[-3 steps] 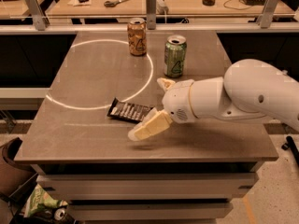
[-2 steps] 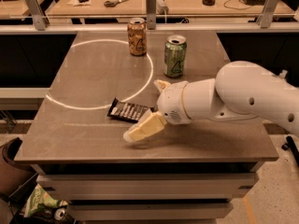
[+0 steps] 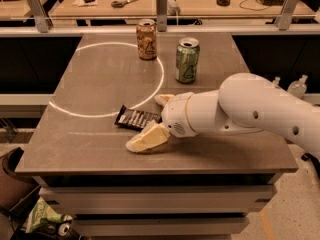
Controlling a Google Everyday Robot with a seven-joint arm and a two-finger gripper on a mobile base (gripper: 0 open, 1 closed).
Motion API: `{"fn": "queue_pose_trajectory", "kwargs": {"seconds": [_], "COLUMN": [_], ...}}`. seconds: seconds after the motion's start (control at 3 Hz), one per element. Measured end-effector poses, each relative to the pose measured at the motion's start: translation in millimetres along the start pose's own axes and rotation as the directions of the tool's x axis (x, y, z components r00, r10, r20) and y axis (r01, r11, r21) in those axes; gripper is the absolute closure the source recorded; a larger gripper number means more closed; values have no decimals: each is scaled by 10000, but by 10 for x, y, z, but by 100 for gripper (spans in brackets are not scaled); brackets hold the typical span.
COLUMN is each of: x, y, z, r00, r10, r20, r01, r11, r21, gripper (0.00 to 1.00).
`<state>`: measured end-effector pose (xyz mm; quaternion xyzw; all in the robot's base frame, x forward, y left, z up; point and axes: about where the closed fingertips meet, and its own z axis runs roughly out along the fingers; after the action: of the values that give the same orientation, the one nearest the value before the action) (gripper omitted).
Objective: Pick rxbar chocolate
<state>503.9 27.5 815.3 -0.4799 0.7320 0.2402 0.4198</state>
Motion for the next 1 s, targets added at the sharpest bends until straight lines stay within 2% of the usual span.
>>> {"fn": "queue_pose_trajectory", "kwargs": {"seconds": [1.0], "x": [-43], "y": [23], "z": [-1], "r00": [10000], "r10": [-71], "r20": [-1], "r01": [71], "r11": [10000], "r21": [-21], "gripper": [88]}}
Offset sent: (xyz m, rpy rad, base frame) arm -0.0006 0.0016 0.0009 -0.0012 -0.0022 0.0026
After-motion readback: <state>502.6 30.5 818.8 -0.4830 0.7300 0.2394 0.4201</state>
